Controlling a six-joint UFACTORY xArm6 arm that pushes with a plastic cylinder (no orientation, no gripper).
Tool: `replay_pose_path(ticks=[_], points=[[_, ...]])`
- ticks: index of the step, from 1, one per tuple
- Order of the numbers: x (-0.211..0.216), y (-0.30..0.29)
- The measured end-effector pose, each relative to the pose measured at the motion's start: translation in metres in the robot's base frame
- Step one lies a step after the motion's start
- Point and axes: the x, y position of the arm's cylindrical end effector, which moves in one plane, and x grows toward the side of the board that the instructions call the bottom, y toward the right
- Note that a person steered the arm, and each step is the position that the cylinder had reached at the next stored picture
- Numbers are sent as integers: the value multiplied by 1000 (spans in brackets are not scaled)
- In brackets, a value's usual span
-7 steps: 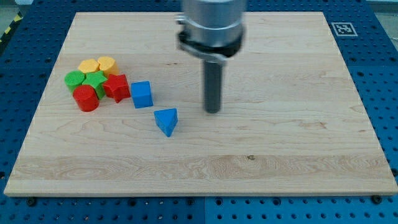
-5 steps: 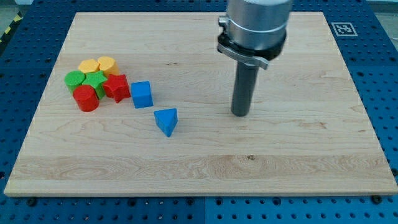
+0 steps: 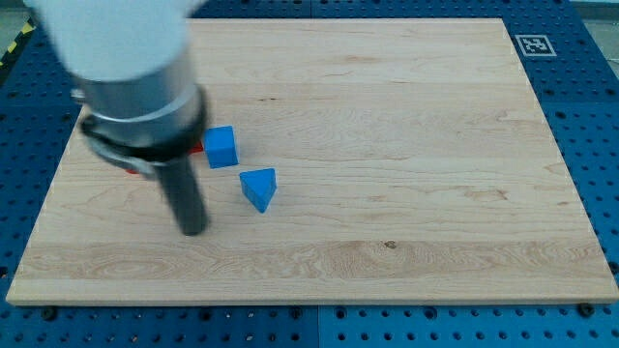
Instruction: Slide the green star up a bit to the right
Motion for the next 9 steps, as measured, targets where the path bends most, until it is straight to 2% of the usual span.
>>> replay_pose_path(ticks=[1, 2, 3, 4, 5, 7, 9], points=[[-22, -83], [-69, -132], [-122, -136], [-126, -136], [-123, -131], [-123, -22], [-121, 31]])
